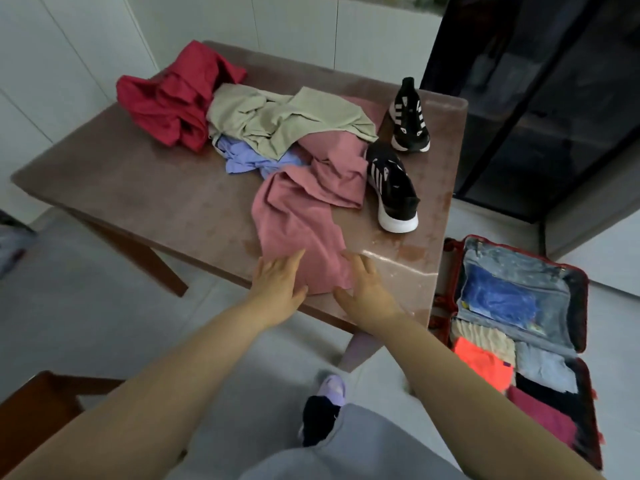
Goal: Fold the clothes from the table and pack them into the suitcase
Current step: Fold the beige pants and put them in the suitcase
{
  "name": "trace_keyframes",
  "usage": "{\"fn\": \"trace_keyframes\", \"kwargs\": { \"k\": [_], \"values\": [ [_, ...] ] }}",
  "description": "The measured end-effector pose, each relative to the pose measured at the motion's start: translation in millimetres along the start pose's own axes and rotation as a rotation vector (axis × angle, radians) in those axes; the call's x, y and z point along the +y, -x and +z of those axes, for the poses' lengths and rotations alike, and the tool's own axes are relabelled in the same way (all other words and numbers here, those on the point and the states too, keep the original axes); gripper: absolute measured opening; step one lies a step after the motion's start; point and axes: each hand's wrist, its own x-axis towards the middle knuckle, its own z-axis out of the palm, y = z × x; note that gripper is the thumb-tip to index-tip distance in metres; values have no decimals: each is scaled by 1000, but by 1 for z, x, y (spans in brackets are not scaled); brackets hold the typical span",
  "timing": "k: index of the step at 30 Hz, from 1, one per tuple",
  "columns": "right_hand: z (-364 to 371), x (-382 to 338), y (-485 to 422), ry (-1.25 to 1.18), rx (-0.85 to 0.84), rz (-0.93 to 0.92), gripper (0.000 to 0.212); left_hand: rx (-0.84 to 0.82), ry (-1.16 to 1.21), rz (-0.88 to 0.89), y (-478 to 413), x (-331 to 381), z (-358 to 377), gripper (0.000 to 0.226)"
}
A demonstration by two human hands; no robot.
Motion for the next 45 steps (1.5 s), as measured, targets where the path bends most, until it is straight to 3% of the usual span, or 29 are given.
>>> {"fn": "trace_keyframes", "kwargs": {
  "k": [15, 24, 34, 39, 42, 45],
  "values": [
    [-57, -20, -190, 234, 124, -42, 65, 65, -97, 80, -182, -44, -86, 71],
    [-58, -48, -283, 416, 213, 110, 68, 58, -158, 230, -285, -62, -114, 67],
    [-29, -57, -328, 460, 347, 248, 57, -55, -276, 494, -361, -82, -116, 74],
    [-31, -56, -327, 455, 304, 276, 61, -93, -353, 550, -385, -96, -118, 70],
    [-33, -54, -328, 467, 339, 274, 58, -39, -299, 547, -391, -107, -117, 73],
    [-37, -56, -332, 491, 427, 300, 63, -37, -177, 426, -392, -113, -120, 80]
  ]
}}
